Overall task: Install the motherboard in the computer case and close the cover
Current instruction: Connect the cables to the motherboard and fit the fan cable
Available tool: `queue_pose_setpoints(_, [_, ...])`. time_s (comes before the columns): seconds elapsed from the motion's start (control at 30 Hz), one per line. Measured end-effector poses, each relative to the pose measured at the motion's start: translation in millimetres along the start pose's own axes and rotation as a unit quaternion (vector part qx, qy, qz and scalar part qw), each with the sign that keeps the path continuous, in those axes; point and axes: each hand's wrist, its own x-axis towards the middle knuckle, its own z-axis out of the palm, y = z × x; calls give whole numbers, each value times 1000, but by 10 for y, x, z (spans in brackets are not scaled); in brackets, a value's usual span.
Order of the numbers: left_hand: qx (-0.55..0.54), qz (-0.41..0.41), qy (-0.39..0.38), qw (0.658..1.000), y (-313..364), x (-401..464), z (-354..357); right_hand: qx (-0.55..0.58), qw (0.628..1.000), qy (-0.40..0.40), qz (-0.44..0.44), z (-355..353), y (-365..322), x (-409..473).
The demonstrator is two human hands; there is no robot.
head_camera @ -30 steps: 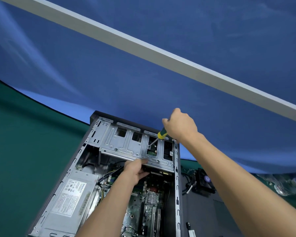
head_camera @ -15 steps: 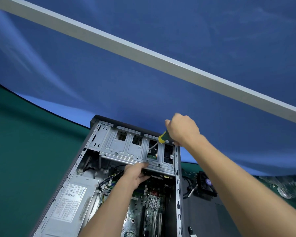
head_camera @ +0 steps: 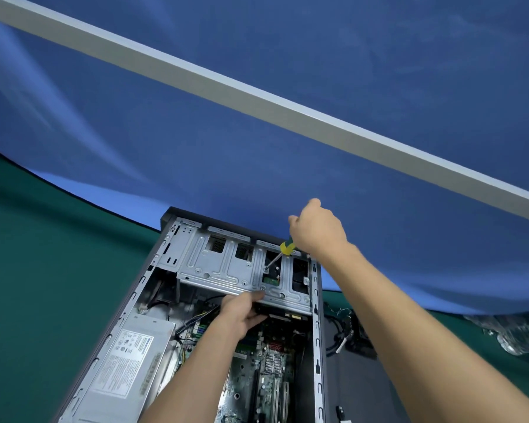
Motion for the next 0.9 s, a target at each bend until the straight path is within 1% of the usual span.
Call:
queue_pose_setpoints(0.03, [0,0,-1,1000,-1,-4,5,-23,999,33,8,18,3,-3])
queue_pose_setpoints(0.07, [1,-2,-1,1000,2,-10,4,-34,999,33,14,14,18,7])
queue_pose_setpoints(0.1, [1,-5,-2,1000,7,-16,4,-21,1000,4,14,-13,24,13])
queue_pose_setpoints(0.17, [-2,-8,-2,1000,15,-19,-3,41,996,-81,9,-94,19,22])
queue_pose_setpoints(0.2, [-3,-10,-3,1000,16,-12,-6,50,994,-98,8,-102,18,15])
queue_pose_setpoints(0.23, [-2,-10,-4,1000,13,0,-6,34,996,-83,4,-76,26,15])
queue_pose_setpoints(0.3, [-3,-10,-7,1000,8,11,-1,-20,1000,-4,-1,-25,48,19])
queue_pose_setpoints(0.33, [-3,-10,-7,1000,11,5,-1,-21,1000,5,-2,-13,67,27])
queue_pose_setpoints(0.43, [-1,-8,-2,1000,18,-8,-3,60,996,-71,-9,-47,58,30])
queue_pose_setpoints(0.47, [-2,-6,-1,1000,12,-8,-6,48,997,-65,-7,-36,66,31])
queue_pose_setpoints(0.53, [-2,-3,-4,1000,3,-5,-1,-2,1000,4,-9,-6,103,49])
queue_pose_setpoints(0.57, [-2,-3,-6,1000,6,-10,-3,-17,1000,17,-5,-5,125,60])
queue_pose_setpoints(0.6, [-2,-4,-6,1000,9,-16,-6,-3,1000,-3,0,-22,145,54])
queue_pose_setpoints(0.67, [-7,-7,-6,1000,23,-21,-11,62,995,-79,0,-83,152,48])
queue_pose_setpoints(0.7, [-7,-8,-8,1000,25,-21,-13,78,993,-89,-1,-102,154,36])
queue_pose_setpoints(0.73, [-6,-9,-10,1000,24,-20,-14,68,995,-72,0,-91,162,38])
queue_pose_setpoints(0.8, [-1,-9,-13,1000,21,-18,-2,-3,1000,3,-11,-48,166,45])
queue_pose_setpoints(0.83, [0,-7,-12,1000,24,-26,2,-18,1000,11,-16,-35,165,44])
queue_pose_setpoints(0.9, [-2,-6,-7,1000,27,-31,3,9,999,-43,-21,-51,126,37])
